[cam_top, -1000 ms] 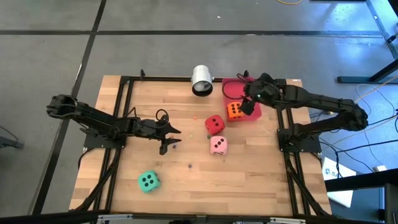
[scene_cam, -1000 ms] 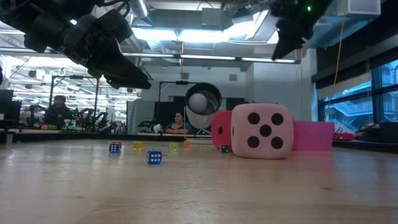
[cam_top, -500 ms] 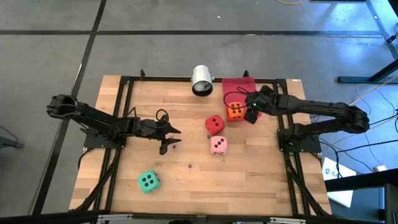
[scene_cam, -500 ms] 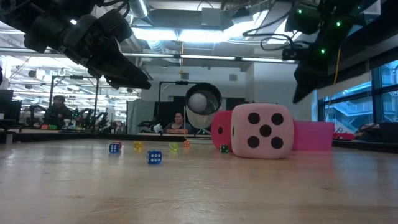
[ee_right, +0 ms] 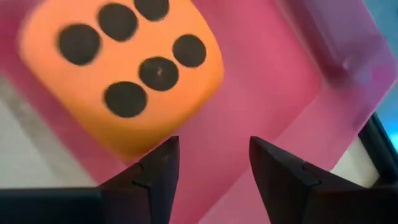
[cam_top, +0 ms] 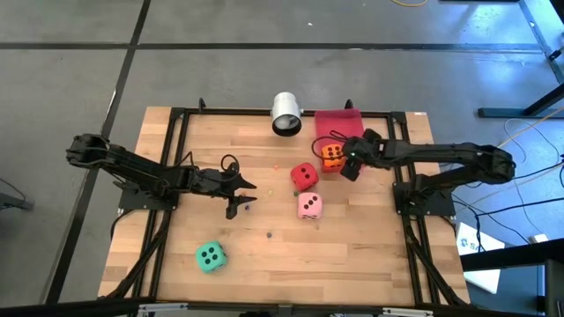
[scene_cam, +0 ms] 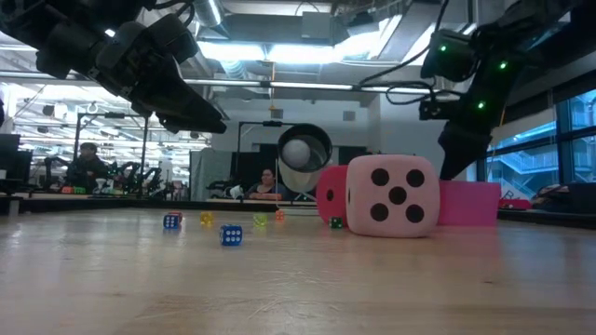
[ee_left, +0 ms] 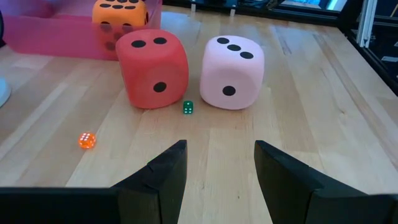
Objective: Pick & Place Dice
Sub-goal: Put the big orange dice into the red bin
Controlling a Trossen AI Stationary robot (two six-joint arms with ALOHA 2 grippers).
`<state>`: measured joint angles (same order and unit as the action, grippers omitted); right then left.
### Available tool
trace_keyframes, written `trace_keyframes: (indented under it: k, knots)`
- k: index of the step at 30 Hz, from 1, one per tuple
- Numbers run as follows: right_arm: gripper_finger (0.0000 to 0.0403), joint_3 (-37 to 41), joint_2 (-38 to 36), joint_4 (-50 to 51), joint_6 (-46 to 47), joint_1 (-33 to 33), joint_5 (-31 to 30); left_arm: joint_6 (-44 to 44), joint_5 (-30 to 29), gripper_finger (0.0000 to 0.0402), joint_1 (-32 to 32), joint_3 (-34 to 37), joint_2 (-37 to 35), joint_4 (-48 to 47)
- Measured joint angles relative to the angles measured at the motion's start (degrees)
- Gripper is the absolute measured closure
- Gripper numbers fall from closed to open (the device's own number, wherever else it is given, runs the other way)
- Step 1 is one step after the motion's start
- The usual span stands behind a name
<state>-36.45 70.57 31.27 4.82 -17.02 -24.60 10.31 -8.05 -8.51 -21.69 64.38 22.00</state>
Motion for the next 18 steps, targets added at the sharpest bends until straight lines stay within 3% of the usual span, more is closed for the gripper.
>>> trace_keyframes:
  k: [5, 12, 18]
  knots:
    - [0.0268, 0.0, 3.9, -1.6, -0.8, 0.0, -0.8, 0.4, 0.0, 0.0222, 0.0, 0.0, 0.0, 0.0]
    - [0.035, 0.0, 6.0, -7.2, -1.0, 0.0, 6.4, 0.5, 0.0, 0.0222, 0.0, 0.0, 0.0, 0.0]
    - [0.0383, 0.0, 6.0, -8.7, -1.0, 0.0, 11.0, 0.9, 0.1, 0.0222, 0.0, 0.0, 0.0, 0.0]
